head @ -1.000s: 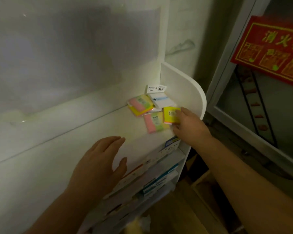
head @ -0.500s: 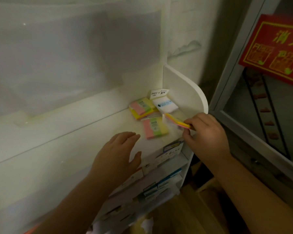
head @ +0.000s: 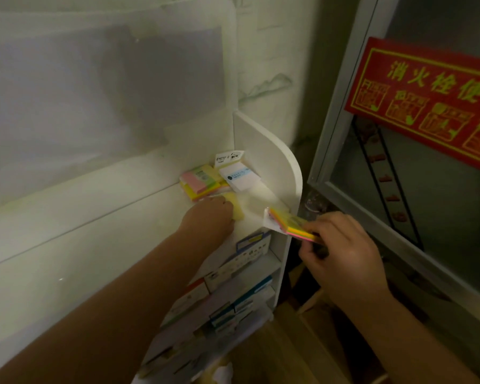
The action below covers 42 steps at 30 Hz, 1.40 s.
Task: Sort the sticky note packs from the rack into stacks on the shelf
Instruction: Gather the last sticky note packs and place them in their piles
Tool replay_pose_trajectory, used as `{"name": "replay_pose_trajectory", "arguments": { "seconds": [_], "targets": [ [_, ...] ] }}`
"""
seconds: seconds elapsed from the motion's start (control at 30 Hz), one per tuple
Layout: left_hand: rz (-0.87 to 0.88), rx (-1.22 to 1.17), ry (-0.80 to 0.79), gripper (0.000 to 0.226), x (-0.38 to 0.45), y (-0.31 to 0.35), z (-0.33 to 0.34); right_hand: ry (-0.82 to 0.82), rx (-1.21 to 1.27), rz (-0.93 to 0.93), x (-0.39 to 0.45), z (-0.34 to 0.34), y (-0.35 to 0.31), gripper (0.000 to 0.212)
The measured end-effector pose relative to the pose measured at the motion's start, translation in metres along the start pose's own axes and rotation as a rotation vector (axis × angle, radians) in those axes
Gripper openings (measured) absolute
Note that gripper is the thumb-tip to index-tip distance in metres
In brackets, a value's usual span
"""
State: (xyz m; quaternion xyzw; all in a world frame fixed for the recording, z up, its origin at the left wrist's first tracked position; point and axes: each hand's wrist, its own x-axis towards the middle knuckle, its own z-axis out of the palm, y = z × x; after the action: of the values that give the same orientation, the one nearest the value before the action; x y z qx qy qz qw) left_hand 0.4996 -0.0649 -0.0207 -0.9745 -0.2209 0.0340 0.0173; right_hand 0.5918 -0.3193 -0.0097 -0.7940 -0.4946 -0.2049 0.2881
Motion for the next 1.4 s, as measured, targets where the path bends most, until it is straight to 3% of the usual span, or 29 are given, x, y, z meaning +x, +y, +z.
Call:
{"name": "replay_pose_trajectory", "arguments": {
  "seconds": [0.13, 0.33, 0.47, 0.63, 0.73, 0.9, 1.2, 1.4],
  "targets": [
    [0.076, 0.093, 0.011, 0.021, -0.005, 0.003, 0.001, 0.017, 0.004, 0.014, -0.007, 0.001, 0.003, 0.012],
    [0.028, 0.057, 0.021, 0.020, -0.037, 0.001, -0.007, -0.010, 0.044, 0.028, -0.010, 0.007, 0.001, 0.014],
    [0.027, 0.012, 0.140, 0.014, -0.083, -0.009, -0.004, -0.004, 0.106, 0.009, -0.009, 0.013, -0.009, 0.021],
    [-0.072, -0.024, 0.285, 0.045, -0.150, -0.024, -0.007, 0.032, 0.213, -0.032, -0.006, 0.035, -0.033, 0.023],
    [-0.125, -0.037, 0.409, 0.040, -0.191, -0.040, -0.008, 0.071, 0.276, -0.078, -0.003, 0.054, -0.054, 0.015],
    [-0.216, -0.046, 0.573, 0.036, -0.260, -0.062, -0.016, 0.090, 0.390, -0.244, 0.004, 0.079, -0.105, 0.021],
    [-0.408, 0.067, 0.786, 0.032, -0.384, -0.091, -0.024, 0.092, 0.655, -0.522, 0.008, 0.076, -0.229, 0.012],
    [-0.394, 0.053, 0.957, 0.032, -0.499, -0.105, -0.030, 0.071, 0.763, -0.625, -0.028, 0.067, -0.332, 0.014]
  ]
}}
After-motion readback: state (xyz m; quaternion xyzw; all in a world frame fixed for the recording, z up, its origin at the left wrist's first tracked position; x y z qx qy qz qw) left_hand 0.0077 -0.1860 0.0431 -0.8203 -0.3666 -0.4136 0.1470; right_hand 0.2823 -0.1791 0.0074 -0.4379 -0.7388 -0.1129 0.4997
